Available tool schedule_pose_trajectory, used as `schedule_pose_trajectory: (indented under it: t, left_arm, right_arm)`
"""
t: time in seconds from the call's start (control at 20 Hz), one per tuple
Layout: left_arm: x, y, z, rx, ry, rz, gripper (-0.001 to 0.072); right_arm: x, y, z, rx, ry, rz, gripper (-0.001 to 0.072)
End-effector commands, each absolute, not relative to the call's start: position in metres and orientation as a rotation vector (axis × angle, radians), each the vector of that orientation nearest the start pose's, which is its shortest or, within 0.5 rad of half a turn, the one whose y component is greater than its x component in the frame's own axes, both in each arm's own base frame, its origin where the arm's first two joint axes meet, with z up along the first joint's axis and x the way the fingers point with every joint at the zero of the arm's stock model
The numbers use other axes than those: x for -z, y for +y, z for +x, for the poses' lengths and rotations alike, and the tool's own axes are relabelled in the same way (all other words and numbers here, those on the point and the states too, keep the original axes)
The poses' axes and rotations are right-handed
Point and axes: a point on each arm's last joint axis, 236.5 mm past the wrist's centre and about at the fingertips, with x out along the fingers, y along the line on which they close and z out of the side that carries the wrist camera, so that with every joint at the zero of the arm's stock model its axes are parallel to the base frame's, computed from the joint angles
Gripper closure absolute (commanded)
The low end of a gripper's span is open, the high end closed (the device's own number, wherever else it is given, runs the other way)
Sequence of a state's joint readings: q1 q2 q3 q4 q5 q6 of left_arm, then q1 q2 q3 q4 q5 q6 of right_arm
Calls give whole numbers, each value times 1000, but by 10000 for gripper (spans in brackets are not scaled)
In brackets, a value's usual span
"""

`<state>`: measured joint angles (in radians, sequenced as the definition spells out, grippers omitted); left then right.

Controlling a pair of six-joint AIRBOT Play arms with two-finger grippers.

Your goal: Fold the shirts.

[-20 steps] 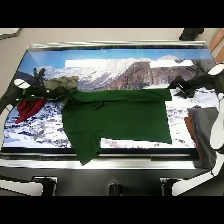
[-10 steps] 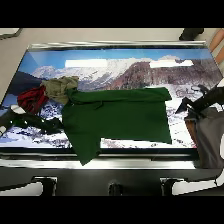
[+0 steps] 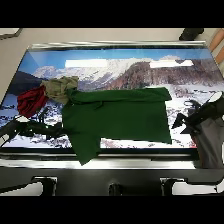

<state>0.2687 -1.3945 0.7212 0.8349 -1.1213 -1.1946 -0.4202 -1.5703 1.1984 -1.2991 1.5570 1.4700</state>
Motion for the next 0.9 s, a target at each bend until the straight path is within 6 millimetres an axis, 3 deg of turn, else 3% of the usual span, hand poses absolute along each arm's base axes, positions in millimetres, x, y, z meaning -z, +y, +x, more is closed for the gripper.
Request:
schedule_pose_trajectory:
  t: [0.0, 0.25, 0.35, 0.4, 0.45, 0.5, 0.55, 0.65, 0.7, 0.75, 0.8, 0.85]
  left_arm:
    - [107, -70, 296, 292, 1490, -725, 672]
    - [106, -78, 292, 321, 1505, -706, 673]
    - [106, -80, 292, 327, 1507, -701, 673]
    - [105, -80, 292, 327, 1507, -700, 673]
    - [104, -80, 293, 329, 1503, -699, 673]
    - [99, -79, 297, 338, 1495, -696, 674]
    - [87, -78, 304, 355, 1472, -684, 675]
    - [40, -72, 338, 388, 1338, -613, 676]
    - [-1, -66, 362, 393, 1219, -562, 677]
    - [-49, -61, 383, 399, 1092, -507, 677]
    - [-115, -57, 402, 402, 929, -441, 677]
    - [-182, -54, 411, 401, 773, -387, 677]
  right_arm:
    - [91, -52, 274, 0, 1846, 603, 152]
    - [112, -41, 271, 14, 1815, 656, 153]
    - [115, -28, 275, -5, 1791, 726, 164]
    - [115, -23, 277, -13, 1780, 753, 286]
    - [113, -22, 279, -16, 1773, 762, 564]
    - [109, -20, 282, -28, 1767, 773, 673]
    - [99, -19, 289, -58, 1743, 763, 674]
    - [61, -31, 319, -84, 1611, 686, 675]
    - [29, -42, 343, -81, 1498, 629, 675]
    - [-15, -55, 370, -72, 1352, 560, 676]
    - [-78, -68, 400, -56, 1157, 482, 676]
    - [-155, -79, 423, -33, 935, 396, 676]
